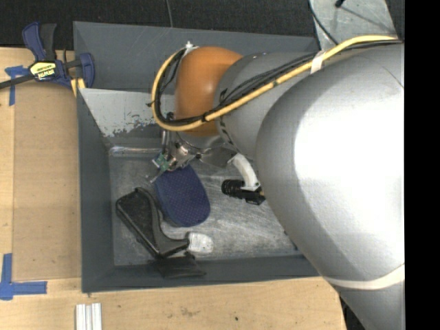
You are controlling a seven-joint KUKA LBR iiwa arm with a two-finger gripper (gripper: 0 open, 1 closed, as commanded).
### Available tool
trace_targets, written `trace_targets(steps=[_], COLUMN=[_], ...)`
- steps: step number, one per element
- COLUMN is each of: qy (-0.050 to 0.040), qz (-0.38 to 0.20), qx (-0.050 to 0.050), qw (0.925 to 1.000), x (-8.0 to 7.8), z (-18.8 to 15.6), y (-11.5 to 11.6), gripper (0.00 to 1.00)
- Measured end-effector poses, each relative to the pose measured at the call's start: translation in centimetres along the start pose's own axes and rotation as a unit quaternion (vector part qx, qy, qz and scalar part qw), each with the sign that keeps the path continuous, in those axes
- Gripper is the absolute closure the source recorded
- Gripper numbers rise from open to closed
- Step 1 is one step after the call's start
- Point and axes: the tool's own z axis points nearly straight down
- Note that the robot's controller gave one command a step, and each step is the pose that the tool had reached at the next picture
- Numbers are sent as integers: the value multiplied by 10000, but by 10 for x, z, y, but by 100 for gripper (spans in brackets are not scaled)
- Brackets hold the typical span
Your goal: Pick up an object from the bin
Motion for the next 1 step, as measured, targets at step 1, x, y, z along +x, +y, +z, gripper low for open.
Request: trace_targets(steps=[1], qy=[-3], qz=[122], qx=[-25], qw=[9999], x=[-1], z=[-107], y=[9], gripper=[100])
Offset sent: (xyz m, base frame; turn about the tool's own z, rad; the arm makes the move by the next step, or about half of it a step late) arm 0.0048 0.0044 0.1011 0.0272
